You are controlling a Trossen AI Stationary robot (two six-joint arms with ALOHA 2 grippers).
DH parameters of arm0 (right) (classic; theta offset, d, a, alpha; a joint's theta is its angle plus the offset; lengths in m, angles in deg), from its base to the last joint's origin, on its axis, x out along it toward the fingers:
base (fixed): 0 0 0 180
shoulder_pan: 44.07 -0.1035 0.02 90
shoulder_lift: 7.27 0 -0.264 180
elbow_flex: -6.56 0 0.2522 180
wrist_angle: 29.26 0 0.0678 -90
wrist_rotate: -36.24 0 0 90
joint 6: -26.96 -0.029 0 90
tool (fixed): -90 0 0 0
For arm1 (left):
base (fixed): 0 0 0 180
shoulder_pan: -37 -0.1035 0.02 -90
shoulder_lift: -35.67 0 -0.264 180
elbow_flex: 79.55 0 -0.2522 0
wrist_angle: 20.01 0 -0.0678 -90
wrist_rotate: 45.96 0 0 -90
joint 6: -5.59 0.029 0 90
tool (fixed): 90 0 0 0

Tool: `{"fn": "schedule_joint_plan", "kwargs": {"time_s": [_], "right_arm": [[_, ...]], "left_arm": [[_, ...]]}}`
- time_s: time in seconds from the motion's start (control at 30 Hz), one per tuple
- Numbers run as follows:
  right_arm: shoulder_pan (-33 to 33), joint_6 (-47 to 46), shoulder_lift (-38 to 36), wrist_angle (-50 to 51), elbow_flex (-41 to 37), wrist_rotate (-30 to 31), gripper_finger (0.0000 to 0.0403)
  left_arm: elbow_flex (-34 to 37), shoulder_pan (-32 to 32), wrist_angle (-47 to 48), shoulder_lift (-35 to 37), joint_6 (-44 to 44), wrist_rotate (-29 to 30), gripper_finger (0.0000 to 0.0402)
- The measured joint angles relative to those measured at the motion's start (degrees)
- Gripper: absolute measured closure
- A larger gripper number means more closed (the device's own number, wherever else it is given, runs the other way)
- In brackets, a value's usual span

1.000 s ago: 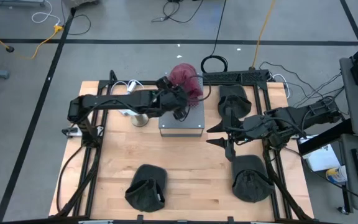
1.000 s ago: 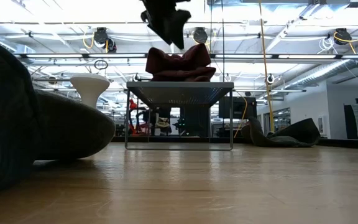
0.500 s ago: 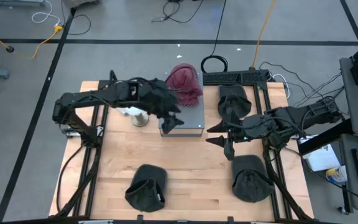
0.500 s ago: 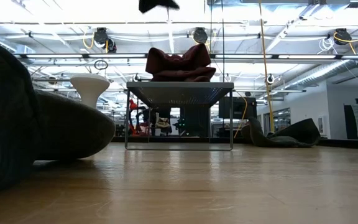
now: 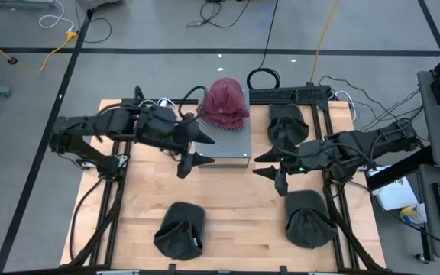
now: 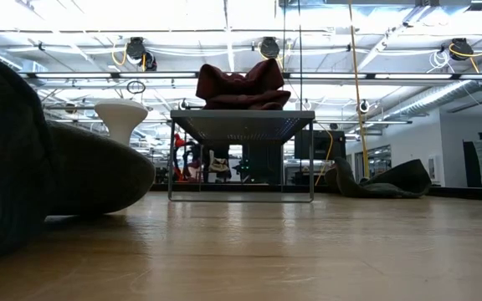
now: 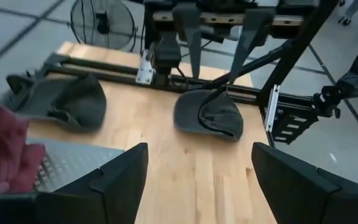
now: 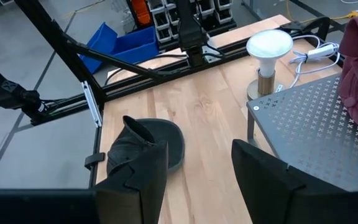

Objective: Pick & Place hat
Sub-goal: Put the top right black cap on the shelf

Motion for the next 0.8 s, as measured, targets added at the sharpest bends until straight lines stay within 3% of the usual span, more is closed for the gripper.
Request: {"fn": "schedule_joint_plan", "kwargs": {"time_s": [0.2,0.47,0.63,0.8], "right_arm": [[0.0,-0.4,0.0,-0.3,0.0,0.0,0.0231],[0.0,-3.2,0.0,-0.7,0.0,0.0,0.0227],[0.0,-5.8,0.0,-0.6,0.0,-0.1,0.0179],[0.0,-7.0,0.0,-0.5,0.0,-0.2,0.0124]], "left_arm": [[3.2,3.3,-3.5,2.9,1.9,1.3,0.0136],[21.7,4.8,-20.6,12.4,-4.7,2.1,0.0146],[32.4,4.9,-30.4,19.9,-8.7,2.4,0.0129],[37.7,4.8,-32.3,24.9,-13.0,2.4,0.0112]]}}
